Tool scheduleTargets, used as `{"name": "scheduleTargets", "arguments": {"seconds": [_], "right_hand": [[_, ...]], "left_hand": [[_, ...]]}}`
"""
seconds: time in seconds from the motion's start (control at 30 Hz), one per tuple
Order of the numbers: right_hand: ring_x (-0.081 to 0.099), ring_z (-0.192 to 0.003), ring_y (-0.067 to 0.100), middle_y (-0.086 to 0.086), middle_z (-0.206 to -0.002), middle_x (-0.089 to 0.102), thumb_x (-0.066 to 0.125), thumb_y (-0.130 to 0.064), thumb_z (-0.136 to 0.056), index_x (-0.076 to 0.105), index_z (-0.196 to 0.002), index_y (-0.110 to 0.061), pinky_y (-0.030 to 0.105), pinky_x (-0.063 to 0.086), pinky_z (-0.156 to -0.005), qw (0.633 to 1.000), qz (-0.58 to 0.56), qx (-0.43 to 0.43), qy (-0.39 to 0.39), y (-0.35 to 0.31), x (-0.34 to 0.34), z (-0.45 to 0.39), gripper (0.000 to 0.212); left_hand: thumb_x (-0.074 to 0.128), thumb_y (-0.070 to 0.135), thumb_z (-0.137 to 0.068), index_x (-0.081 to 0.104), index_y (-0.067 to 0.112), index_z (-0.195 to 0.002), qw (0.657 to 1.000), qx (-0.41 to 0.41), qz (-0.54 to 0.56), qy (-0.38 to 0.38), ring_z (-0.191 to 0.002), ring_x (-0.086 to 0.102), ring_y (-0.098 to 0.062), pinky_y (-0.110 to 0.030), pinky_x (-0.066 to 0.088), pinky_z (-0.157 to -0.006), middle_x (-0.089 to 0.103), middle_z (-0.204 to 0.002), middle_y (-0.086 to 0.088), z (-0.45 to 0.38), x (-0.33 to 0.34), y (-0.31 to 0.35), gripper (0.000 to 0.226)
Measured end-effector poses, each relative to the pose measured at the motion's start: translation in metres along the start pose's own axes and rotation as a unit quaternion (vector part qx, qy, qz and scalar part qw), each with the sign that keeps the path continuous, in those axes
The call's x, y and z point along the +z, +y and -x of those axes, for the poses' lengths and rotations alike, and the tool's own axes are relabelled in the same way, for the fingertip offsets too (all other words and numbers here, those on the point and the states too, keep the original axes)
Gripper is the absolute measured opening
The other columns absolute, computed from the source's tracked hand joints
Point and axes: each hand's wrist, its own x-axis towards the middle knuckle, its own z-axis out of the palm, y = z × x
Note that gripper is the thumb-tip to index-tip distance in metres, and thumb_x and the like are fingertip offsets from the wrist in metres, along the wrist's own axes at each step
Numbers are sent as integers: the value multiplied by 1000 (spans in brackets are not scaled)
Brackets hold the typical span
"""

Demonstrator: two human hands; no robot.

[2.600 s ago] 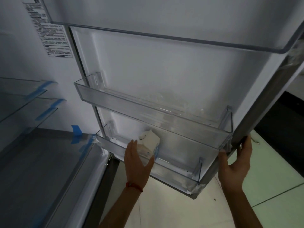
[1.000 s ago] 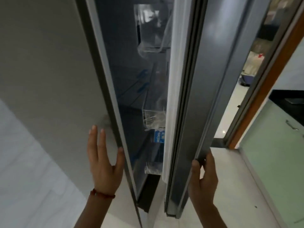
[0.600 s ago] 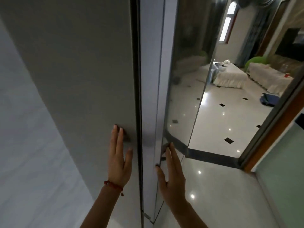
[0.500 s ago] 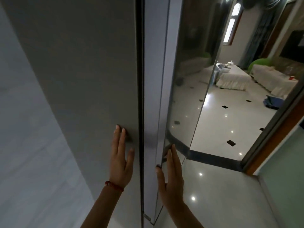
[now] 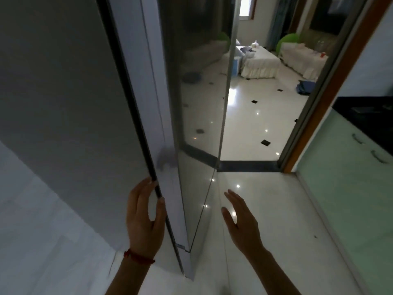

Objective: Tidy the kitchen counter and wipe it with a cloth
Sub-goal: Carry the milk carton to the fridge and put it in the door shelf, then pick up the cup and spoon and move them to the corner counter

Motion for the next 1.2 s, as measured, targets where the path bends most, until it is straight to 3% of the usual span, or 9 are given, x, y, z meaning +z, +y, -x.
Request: {"name": "scheduleTargets", "arguments": {"seconds": [0.1, 0.2, 0.27, 0.33, 0.5, 0.6, 0.73, 0.93, 1.2], "right_hand": [[47, -126, 12, 3, -135, 53, 18, -71, -82, 49, -129, -17, 22, 37, -102, 997, 24, 80, 0, 27, -26, 37, 78], [53, -117, 11, 0, -128, 58, 25, -70, -82, 54, -124, -18, 32, 46, -99, 985, 23, 168, 14, 53, -59, 82, 73], [57, -113, 13, 0, -125, 60, 40, -52, -88, 56, -122, -19, 35, 48, -97, 970, 21, 239, 26, 71, -81, 116, 50], [59, -109, 15, 1, -124, 60, 51, -33, -91, 57, -121, -18, 33, 48, -95, 948, 26, 313, 40, 91, -102, 155, 34], [60, -106, 19, 4, -123, 61, 52, -27, -91, 59, -118, -17, 27, 44, -87, 869, 25, 489, 71, 131, -143, 261, 30], [62, -103, 21, 7, -119, 64, 52, -27, -91, 60, -116, -17, 27, 45, -85, 814, -3, 573, 95, 144, -165, 325, 28], [62, -104, 25, 11, -117, 66, 50, -23, -92, 60, -116, -13, 23, 42, -81, 749, -25, 651, 124, 153, -195, 401, 27], [61, -105, 29, 16, -116, 65, 50, -19, -92, 60, -117, -10, 27, 43, -82, 648, -62, 723, 232, 152, -227, 489, 28], [55, -116, 30, 12, -125, 60, 48, -19, -92, 58, -120, -9, 29, 41, -93, 485, -127, 795, 342, 139, -226, 553, 31]], "left_hand": [[32, 51, -91, 53, 23, -108, 992, -6, 71, -106, -96, 50, 4, -2, 37, -92, 57, -104, 3, 30, 14, 17, 39], [28, 74, -78, 50, 52, -102, 953, -70, 115, -271, -90, 49, 23, -1, 40, -83, 52, -98, 25, 60, 41, 24, 40], [21, 86, -66, 54, 35, -110, 911, -100, 104, -386, -93, 48, 21, -3, 39, -80, 52, -101, 23, 83, 64, 21, 75], [24, 87, -62, 61, 11, -114, 861, -112, 67, -491, -99, 50, 3, -2, 33, -84, 56, -108, 9, 105, 89, 17, 98], [47, 25, -93, 62, 12, -107, 752, -132, -5, -646, -100, 56, -21, -25, 42, -90, 61, -109, -7, 158, 144, 34, 24], [48, 12, -92, 65, 1, -99, 711, -147, -39, -686, -106, 58, -31, -30, 42, -89, 65, -105, -18, 194, 172, 49, 21], [51, 6, -89, 55, 17, -59, 673, -211, -68, -705, -81, 59, -32, -36, 44, -70, 57, -66, -6, 245, 201, 72, 32], [50, 5, -89, 56, 9, -64, 622, -229, -85, -744, -75, 56, -27, -29, 42, -68, 59, -69, -10, 305, 238, 131, 26], [54, 14, -86, 61, 13, -65, 563, -89, -102, -815, -70, 62, -26, -35, 49, -78, 66, -71, -11, 351, 316, 224, 22]]}}
